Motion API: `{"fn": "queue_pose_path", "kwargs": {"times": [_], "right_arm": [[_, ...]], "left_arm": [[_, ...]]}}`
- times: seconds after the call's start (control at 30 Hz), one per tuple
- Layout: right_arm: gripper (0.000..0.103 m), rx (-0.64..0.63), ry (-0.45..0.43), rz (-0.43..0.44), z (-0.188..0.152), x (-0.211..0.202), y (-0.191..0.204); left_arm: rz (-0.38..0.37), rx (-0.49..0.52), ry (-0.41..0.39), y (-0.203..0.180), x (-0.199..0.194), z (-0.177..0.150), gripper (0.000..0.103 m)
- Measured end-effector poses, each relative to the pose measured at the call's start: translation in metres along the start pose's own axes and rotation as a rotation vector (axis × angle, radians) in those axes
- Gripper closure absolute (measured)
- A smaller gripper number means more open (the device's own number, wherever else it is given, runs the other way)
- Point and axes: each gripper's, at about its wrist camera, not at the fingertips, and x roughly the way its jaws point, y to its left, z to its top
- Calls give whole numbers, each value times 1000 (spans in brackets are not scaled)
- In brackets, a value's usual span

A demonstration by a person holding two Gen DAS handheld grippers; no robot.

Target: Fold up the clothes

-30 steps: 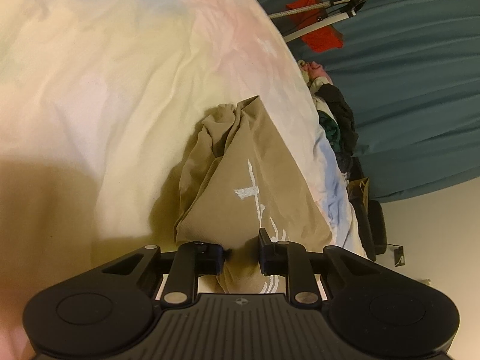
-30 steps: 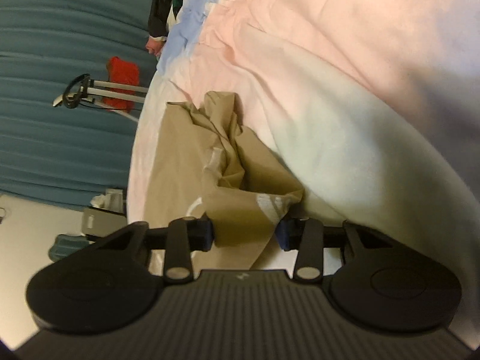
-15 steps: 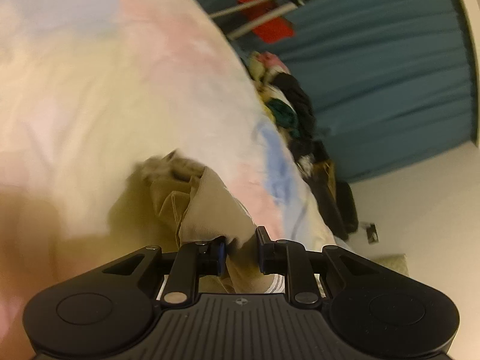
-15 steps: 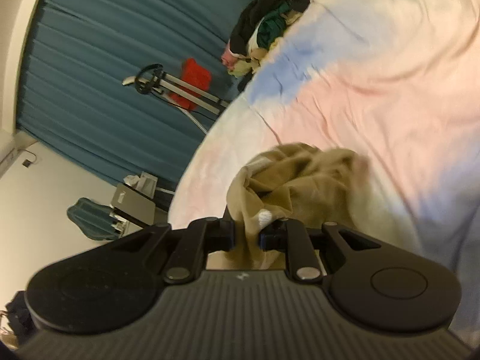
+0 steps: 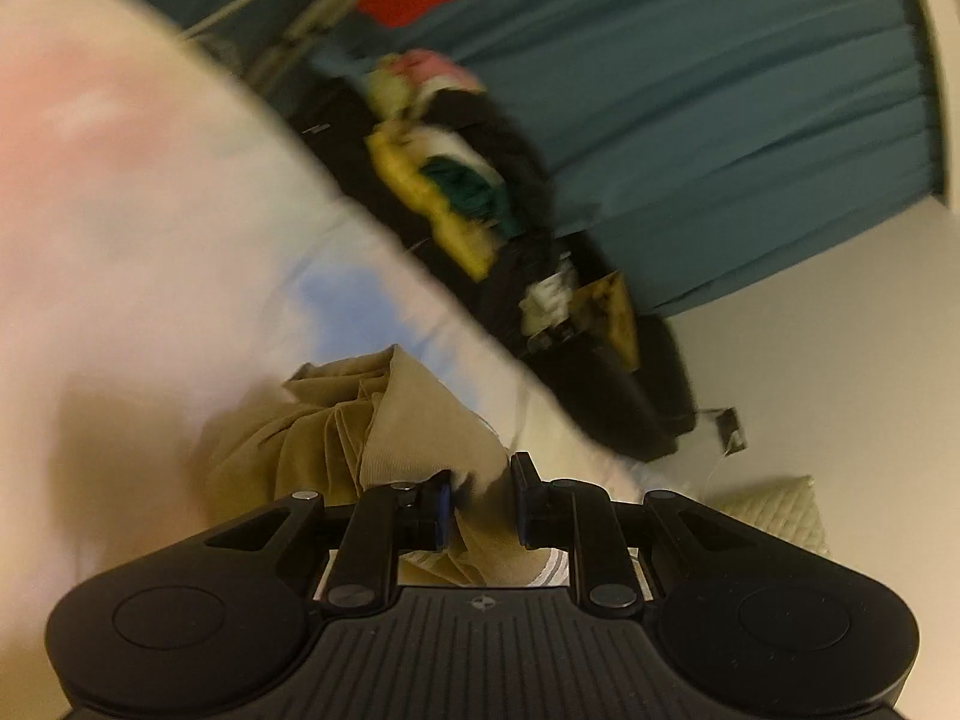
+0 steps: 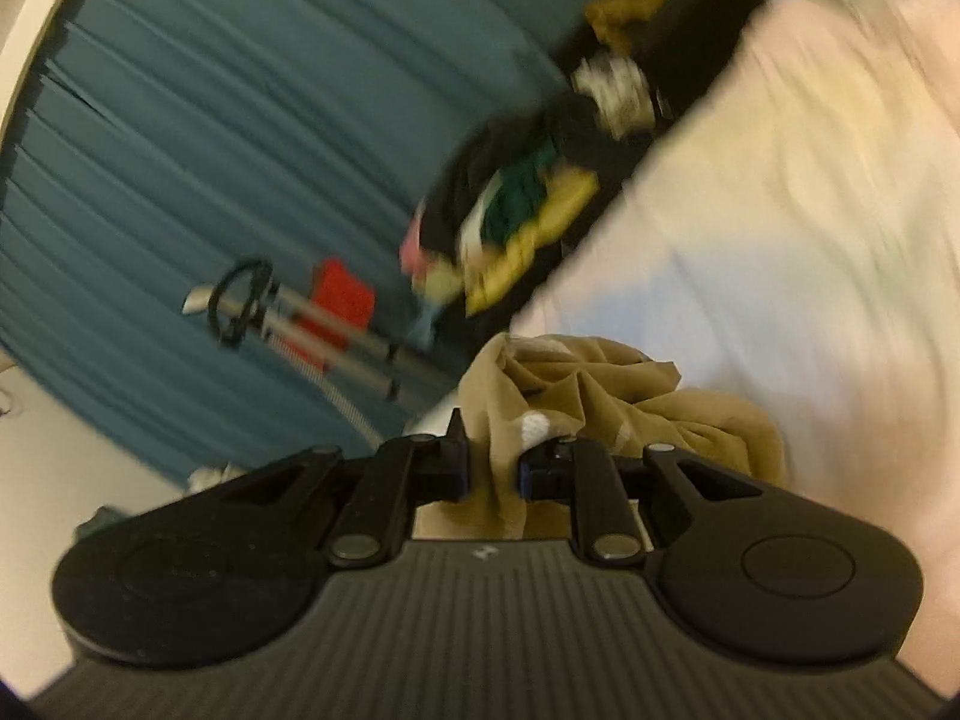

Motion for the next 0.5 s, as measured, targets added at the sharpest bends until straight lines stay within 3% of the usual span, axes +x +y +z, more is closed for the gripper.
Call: {"fn": "queue_pose_path", "kwargs": {"times": [0.13, 0.23, 0.37, 0.5], "right_arm": [[85, -158, -89, -92, 39, 59, 5], [85, -198, -105, -125, 46, 96, -13], [85, -209, -17, -146, 18, 129, -61], [85, -224, 107, -139, -36, 125, -106]], "left_arm": [[-44, 58, -30, -29, 75, 30, 83], [-26, 171, -63, -30, 125, 28, 83], [15, 204, -20, 15, 170, 11, 84], [39, 300, 18, 63, 161, -27, 84]]}}
